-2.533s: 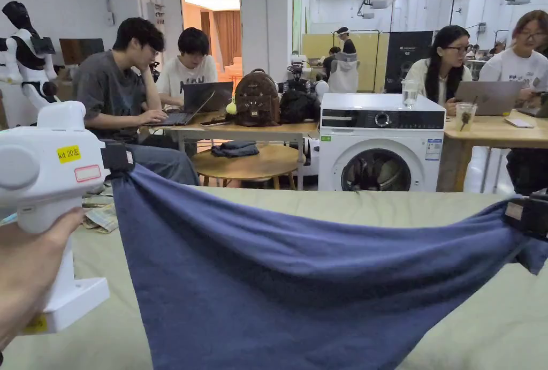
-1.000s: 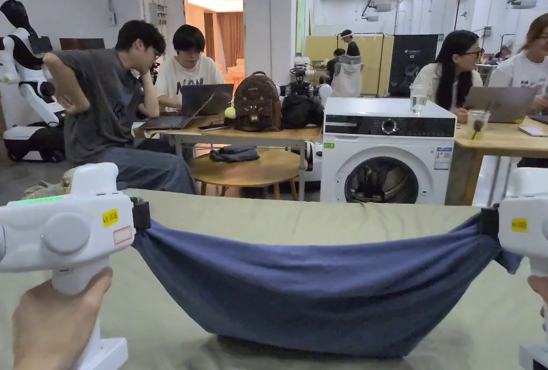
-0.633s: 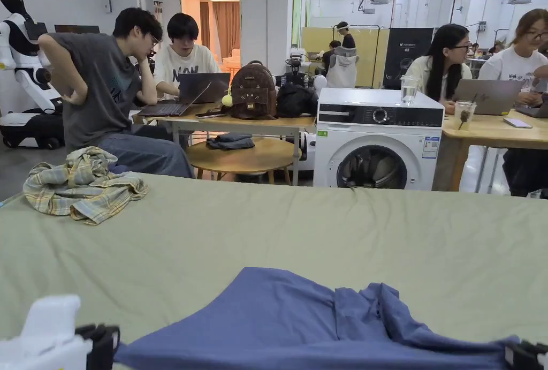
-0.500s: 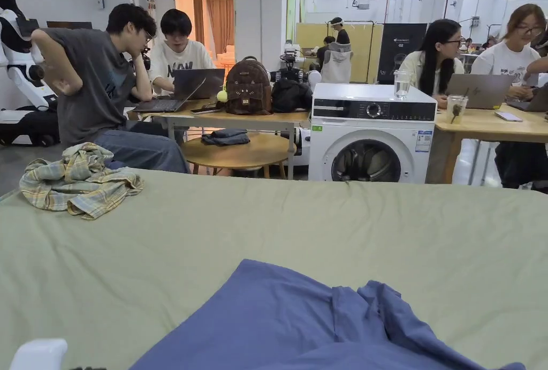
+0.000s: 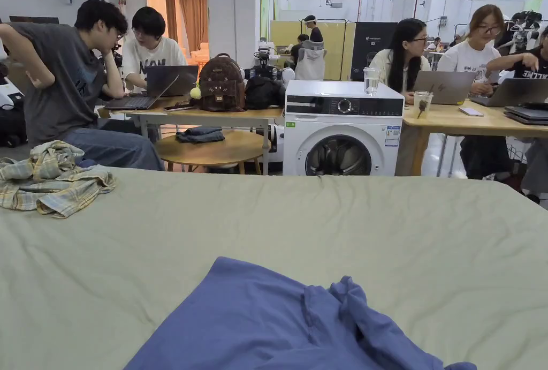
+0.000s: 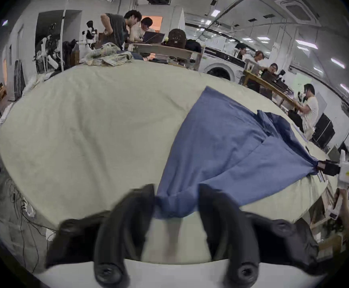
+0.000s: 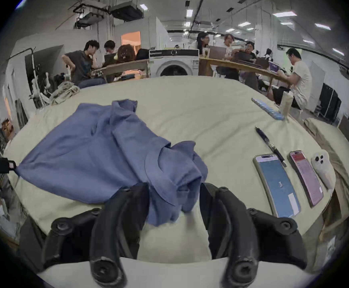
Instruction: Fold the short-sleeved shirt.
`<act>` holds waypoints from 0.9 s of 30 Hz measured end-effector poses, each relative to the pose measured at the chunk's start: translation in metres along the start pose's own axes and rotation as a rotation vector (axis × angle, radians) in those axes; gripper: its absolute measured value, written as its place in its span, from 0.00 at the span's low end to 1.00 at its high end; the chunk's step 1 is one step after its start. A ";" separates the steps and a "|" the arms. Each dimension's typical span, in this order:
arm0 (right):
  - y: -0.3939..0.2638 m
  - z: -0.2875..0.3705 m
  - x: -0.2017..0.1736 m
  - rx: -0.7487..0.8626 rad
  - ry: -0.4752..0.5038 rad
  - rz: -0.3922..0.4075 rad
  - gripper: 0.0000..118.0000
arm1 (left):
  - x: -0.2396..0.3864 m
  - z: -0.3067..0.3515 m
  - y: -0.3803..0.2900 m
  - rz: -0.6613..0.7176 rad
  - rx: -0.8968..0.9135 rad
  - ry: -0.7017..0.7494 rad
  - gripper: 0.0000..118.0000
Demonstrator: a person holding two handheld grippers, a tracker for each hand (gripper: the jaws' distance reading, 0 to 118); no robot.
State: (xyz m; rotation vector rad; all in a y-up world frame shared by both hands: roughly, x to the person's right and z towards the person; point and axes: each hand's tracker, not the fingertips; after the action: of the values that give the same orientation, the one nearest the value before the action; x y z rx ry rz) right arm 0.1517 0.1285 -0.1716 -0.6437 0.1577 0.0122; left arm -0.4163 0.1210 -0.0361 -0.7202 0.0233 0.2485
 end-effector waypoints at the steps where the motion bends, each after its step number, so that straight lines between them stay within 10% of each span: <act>1: 0.004 0.006 0.001 0.041 -0.001 -0.005 0.44 | -0.002 0.003 0.004 -0.010 0.029 0.010 0.42; 14: 0.128 0.001 -0.082 0.323 0.161 0.055 0.32 | 0.084 0.032 0.133 -0.156 0.481 -0.062 0.42; 17: 0.134 -0.014 -0.096 0.296 0.166 0.054 0.00 | 0.088 0.026 0.140 -0.162 0.490 -0.049 0.03; 27: 0.118 -0.026 -0.102 0.253 0.131 0.073 0.00 | 0.071 0.014 0.125 -0.119 0.398 -0.025 0.00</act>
State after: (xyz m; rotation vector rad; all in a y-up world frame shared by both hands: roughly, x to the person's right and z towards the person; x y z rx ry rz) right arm 0.0398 0.2116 -0.2469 -0.3858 0.3044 0.0200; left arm -0.3778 0.2363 -0.1142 -0.3210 0.0058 0.1323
